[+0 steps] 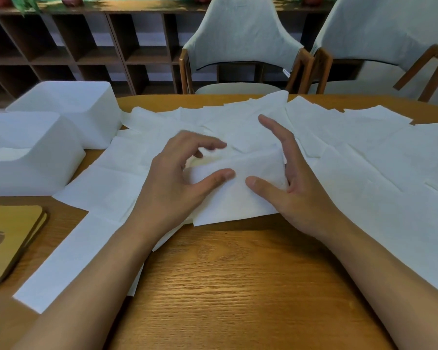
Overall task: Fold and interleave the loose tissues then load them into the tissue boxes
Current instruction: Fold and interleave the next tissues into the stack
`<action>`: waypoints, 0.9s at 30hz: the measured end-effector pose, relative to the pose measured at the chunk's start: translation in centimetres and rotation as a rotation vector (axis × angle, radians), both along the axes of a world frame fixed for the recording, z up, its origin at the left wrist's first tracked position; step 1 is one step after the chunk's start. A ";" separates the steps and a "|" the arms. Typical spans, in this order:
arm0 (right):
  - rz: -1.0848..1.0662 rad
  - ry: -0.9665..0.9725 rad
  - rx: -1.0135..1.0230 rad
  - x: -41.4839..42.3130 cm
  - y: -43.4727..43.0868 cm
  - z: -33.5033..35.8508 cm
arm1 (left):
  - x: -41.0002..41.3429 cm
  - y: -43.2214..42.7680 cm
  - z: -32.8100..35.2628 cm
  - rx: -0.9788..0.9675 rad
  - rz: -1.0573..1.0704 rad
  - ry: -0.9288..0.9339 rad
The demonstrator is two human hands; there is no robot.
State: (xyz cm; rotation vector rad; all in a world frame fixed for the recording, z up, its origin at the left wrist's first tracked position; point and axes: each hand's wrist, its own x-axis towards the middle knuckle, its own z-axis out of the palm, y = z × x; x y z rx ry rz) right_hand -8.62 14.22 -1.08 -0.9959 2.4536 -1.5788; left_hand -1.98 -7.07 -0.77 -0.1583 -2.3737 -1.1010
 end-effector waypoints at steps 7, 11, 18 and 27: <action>-0.019 -0.096 -0.153 -0.6 0.6 0.9 | -0.2 -0.4 -0.1 0.342 -0.026 -0.200; 0.072 -0.132 -0.030 -0.8 0.9 0.8 | -0.3 0.0 0.0 0.370 0.000 -0.151; -0.185 -0.072 -0.115 -2.7 1.9 0.1 | -0.6 -0.4 -1.2 0.152 0.085 -0.100; -0.255 -0.060 -0.142 -3.0 1.6 -0.4 | -0.9 -0.4 -2.8 -0.382 -0.051 -0.145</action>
